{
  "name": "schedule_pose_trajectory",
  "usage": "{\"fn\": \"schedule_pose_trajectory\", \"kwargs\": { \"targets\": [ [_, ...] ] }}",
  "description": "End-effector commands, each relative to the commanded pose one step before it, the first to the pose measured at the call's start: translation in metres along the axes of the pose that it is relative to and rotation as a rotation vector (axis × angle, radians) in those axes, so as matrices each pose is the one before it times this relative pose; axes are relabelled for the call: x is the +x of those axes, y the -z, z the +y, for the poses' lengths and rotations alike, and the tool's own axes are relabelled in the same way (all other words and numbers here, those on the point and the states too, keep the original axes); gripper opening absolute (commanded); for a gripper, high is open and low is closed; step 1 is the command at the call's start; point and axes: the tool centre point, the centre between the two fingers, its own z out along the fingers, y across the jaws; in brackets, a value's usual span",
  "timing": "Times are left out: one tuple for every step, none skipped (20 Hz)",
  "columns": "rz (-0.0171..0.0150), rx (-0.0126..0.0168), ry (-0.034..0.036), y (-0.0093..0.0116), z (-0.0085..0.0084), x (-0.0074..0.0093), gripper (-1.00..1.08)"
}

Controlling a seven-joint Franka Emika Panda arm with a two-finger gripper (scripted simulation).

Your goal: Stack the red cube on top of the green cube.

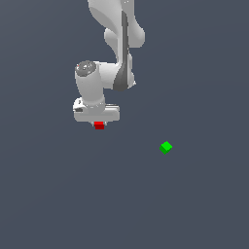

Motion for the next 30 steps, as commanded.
{"fn": "schedule_pose_trajectory", "kwargs": {
  "targets": [
    [-0.00067,0.00012,0.00002,0.00227,0.00007,0.00019,-1.00],
    [0.00000,0.00000,0.00000,-0.00049,0.00005,0.00021,-1.00],
    [0.00000,0.00000,0.00000,-0.00095,0.00004,0.00020,-1.00],
    [0.00000,0.00000,0.00000,-0.00070,0.00002,0.00011,-1.00],
    [0.00000,0.00000,0.00000,-0.00026,0.00001,0.00004,-1.00],
    [0.00000,0.00000,0.00000,0.00052,-0.00006,-0.00024,-1.00],
    [0.00000,0.00000,0.00000,-0.00006,-0.00033,0.00007,-1.00],
    [0.00000,0.00000,0.00000,-0.00018,-0.00100,0.00021,-1.00],
    [0.00000,0.00000,0.00000,-0.00030,-0.00167,0.00034,-1.00],
    [0.00000,0.00000,0.00000,-0.00042,-0.00234,0.00048,-1.00],
    [0.00000,0.00000,0.00000,-0.00054,-0.00301,0.00062,-1.00],
    [0.00000,0.00000,0.00000,-0.00066,-0.00367,0.00076,-1.00],
    [0.00000,0.00000,0.00000,-0.00078,-0.00434,0.00090,-1.00],
    [0.00000,0.00000,0.00000,-0.00090,-0.00500,0.00104,-1.00],
    [0.00000,0.00000,0.00000,-0.00101,-0.00567,0.00119,-1.00],
    [0.00000,0.00000,0.00000,-0.00113,-0.00633,0.00133,-1.00],
    [0.00000,0.00000,0.00000,-0.00125,-0.00699,0.00147,-1.00],
    [0.00000,0.00000,0.00000,-0.00138,-0.00766,0.00162,-1.00],
    [0.00016,0.00059,0.00032,-0.00146,-0.00843,0.00178,-1.00],
    [0.00000,0.00000,0.00000,-0.00162,-0.00900,0.00193,-1.00],
    [0.00000,0.00000,0.00000,-0.00175,-0.00969,0.00208,-1.00],
    [0.00000,0.00000,0.00000,-0.00187,-0.01037,0.00225,-1.00],
    [0.00000,0.00000,0.00000,-0.00200,-0.01107,0.00242,-1.00],
    [0.00000,0.00000,0.00000,-0.00211,-0.01163,0.00256,-1.00],
    [0.00013,0.00064,-0.00022,-0.00213,-0.01182,0.00265,-1.00],
    [0.00000,0.00000,0.00000,-0.00223,-0.01225,0.00275,-1.00],
    [0.00000,0.00000,0.00000,-0.00227,-0.01242,0.00282,-1.00],
    [0.00000,0.00000,0.00000,-0.00229,-0.01253,0.00288,-1.00],
    [0.00000,0.00000,0.00000,-0.00231,-0.01261,0.00293,-1.00],
    [0.00000,0.00000,0.00000,-0.00232,-0.01266,0.00298,-1.00]
  ]
}}
